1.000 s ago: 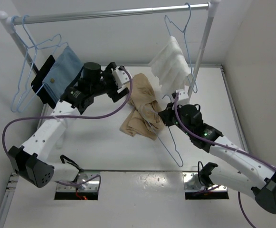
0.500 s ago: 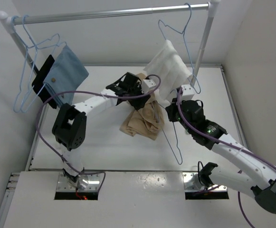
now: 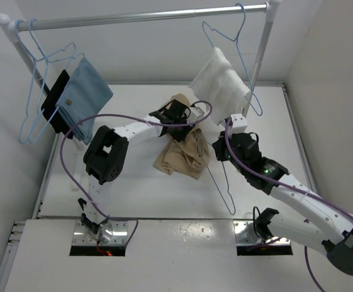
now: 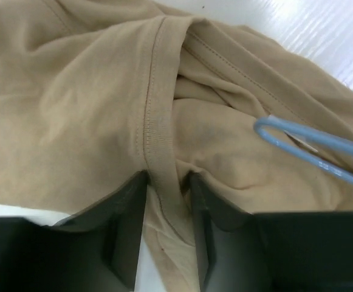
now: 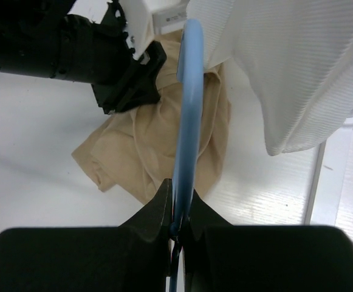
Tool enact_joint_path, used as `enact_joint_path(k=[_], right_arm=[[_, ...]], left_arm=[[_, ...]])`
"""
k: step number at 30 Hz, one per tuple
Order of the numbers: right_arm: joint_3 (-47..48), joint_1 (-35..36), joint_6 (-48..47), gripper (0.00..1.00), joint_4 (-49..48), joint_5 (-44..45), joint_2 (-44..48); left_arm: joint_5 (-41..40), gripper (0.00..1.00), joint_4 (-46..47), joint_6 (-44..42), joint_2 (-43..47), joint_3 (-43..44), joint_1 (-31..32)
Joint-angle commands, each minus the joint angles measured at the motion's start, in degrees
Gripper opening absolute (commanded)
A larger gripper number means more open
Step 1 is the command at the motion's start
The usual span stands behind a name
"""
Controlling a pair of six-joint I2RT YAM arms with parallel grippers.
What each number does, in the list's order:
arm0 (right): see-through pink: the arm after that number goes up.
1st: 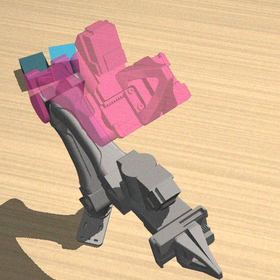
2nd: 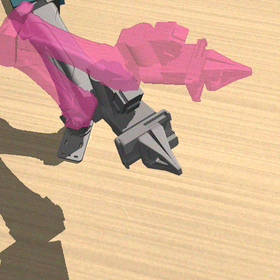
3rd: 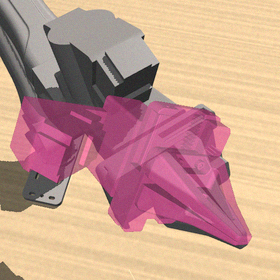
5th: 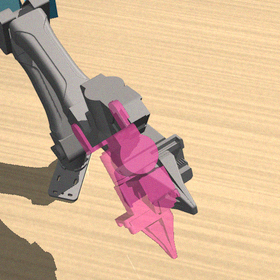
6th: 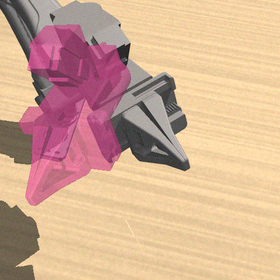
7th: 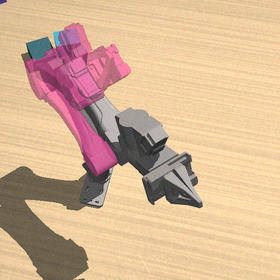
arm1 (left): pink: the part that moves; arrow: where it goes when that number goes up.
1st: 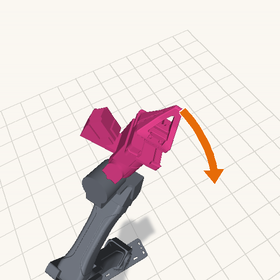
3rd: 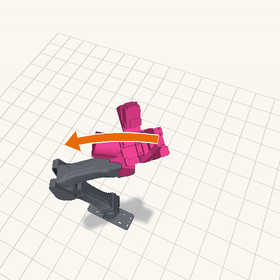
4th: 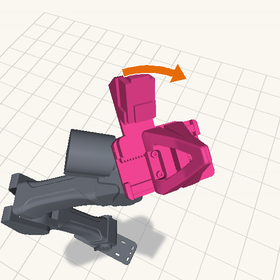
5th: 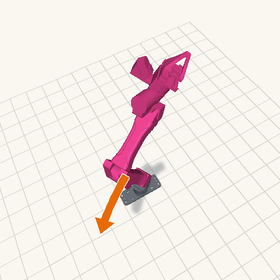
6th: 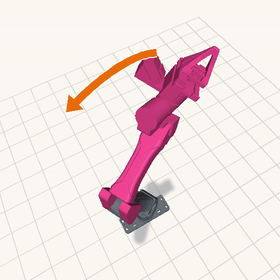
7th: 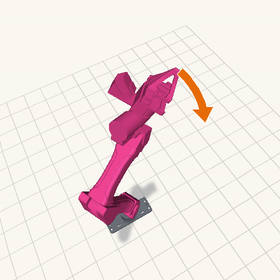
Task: Place the t-shirt on the hanger
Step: Place tshirt on hanger
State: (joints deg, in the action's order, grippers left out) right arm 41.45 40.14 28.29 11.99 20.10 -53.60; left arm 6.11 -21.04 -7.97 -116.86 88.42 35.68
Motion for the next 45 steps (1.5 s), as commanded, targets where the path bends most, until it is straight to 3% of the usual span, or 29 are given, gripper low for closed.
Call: enact_joint_path(k=[1,6,9,12,21,26,30,32,35,41,43,44,45], right_arm=[[-0.7,-0.1,0.0,0.00,-3.6,-2.2,1.0],[-0.7,-0.1,-1.8,0.00,-5.1,-9.1,-1.7],[-0.7,-0.1,-1.8,0.00,-6.2,-9.8,-2.6],[-0.7,-0.1,-1.8,0.00,-7.8,-9.8,-3.2],[-2.0,-0.1,-1.2,0.00,-10.2,-9.8,-5.1],[-3.1,-0.1,-0.7,0.00,-10.2,-9.8,-5.1],[-3.1,-0.1,-0.7,0.00,-9.6,-10.9,-5.1],[-3.1,-0.1,-0.7,0.00,-9.1,-10.9,-5.1],[-3.7,-0.1,-0.7,0.00,-9.1,-10.9,-5.1],[-3.7,-0.1,-0.2,0.00,-7.9,-11.4,-5.1],[-3.7,-0.1,-0.2,0.00,-7.9,-11.4,-5.1],[-4.3,-0.1,-0.2,0.00,-7.4,-11.4,-5.1],[-4.3,-0.1,0.4,0.00,-7.4,-11.4,-5.1]], left_arm=[[-3.1,0.26,1.7,-2.0,-0.6,-0.3,0.4],[-3.6,0.05,1.7,-5.1,3.6,-1.7,0.4],[-3.1,0.04,-0.7,-5.7,6.0,-2.3,0.4],[-2.4,0.14,-2.5,-5.7,8.0,-3.0,0.4],[-1.9,0.20,-3.1,-6.2,6.2,-5.2,-2.4],[-1.9,0.34,-3.7,-6.2,5.7,-5.2,-2.4],[-3.2,0.36,-3.7,-5.0,5.7,-5.2,-2.4],[-3.2,0.30,-4.2,-4.3,6.2,-5.7,-2.9],[-3.2,0.30,-5.7,-4.2,7.3,-5.7,-2.9],[0.0,0.42,-6.4,-3.6,10.8,-7.7,-2.9],[2.2,0.42,-5.8,-2.4,10.8,-6.1,-2.9],[2.8,0.55,-5.8,-2.4,10.0,-3.4,-2.9],[3.4,0.55,-5.8,-1.9,8.2,-1.5,-2.9]])
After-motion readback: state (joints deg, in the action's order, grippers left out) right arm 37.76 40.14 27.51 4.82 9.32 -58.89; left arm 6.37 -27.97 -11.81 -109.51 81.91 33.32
